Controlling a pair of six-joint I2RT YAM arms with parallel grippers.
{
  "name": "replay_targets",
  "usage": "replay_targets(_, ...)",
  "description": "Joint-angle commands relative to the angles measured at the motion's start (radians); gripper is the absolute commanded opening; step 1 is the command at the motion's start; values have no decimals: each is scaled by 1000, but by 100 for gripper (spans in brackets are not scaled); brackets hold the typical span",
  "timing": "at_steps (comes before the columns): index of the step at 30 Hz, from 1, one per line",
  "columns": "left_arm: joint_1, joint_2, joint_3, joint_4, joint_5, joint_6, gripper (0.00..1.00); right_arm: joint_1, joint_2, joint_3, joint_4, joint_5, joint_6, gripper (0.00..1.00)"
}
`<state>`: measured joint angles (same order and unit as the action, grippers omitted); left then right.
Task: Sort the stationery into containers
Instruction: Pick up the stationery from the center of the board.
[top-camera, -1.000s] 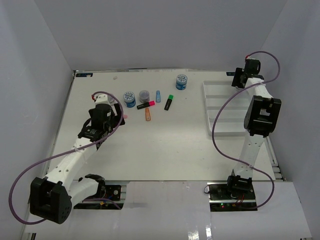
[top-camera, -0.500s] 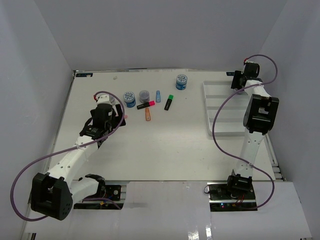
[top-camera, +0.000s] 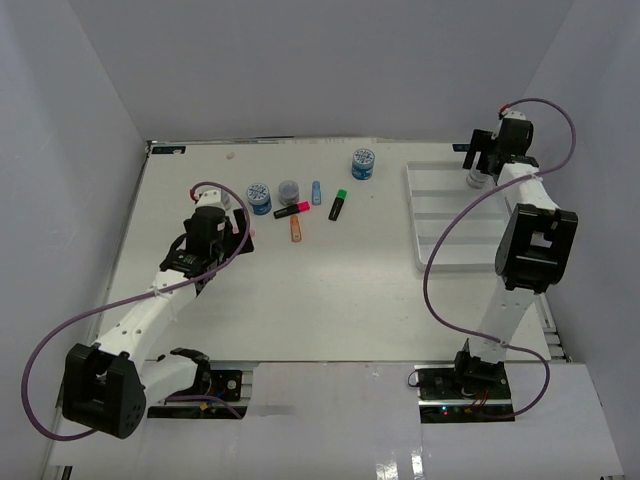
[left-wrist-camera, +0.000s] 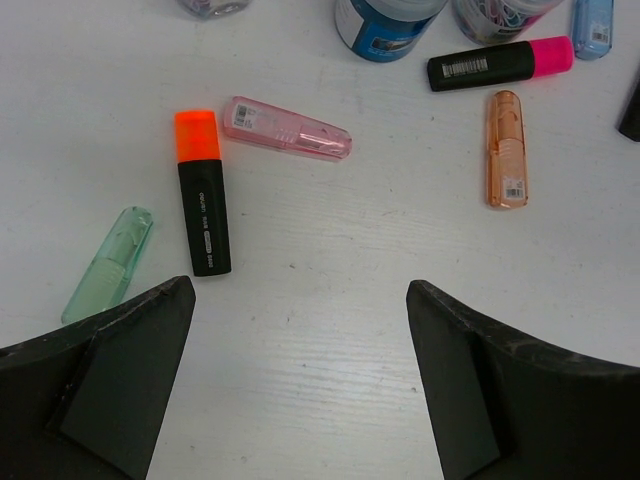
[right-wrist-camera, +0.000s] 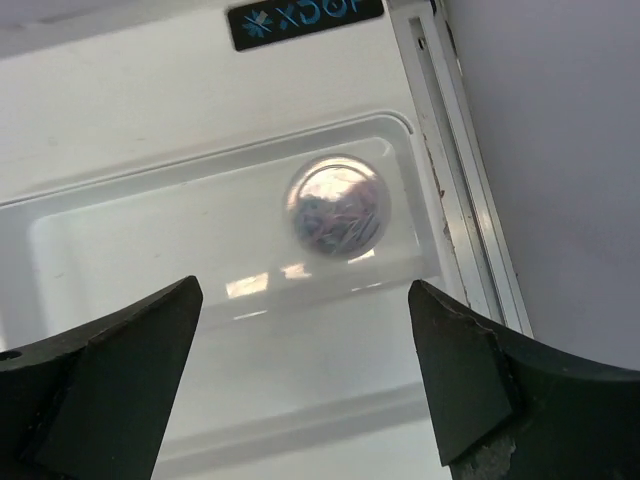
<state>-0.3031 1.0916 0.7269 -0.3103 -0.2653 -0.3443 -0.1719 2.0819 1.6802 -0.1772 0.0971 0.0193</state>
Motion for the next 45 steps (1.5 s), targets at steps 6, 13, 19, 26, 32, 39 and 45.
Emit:
replay_targets(6,5,60,121,0,87,-28,98,159,-500,-400,145,-74,105,90)
replay_targets(13,100,215,275,-47,9,-64,98,299,-918,-735,163,-146,169,90)
replay_targets(19,182,423,437,-38,15,-87,98,324,-1190,-956,203,-260,266,90)
replay_targets(26,240,675,635,-64,26,-98,98,333,-1358,-1079,137,-315,283,90)
replay_targets(32,260,847,762,-105,11,-90,98,341,-1373,-1091,122,-327,266,90)
replay_targets(39,260,936,818,-107,-8,-73,96,345,-1370,-1097,122,-344,255,90)
replay_targets(45,260,982,878,-105,26,-62,82,348,-1359,-1085,104,-353,245,90)
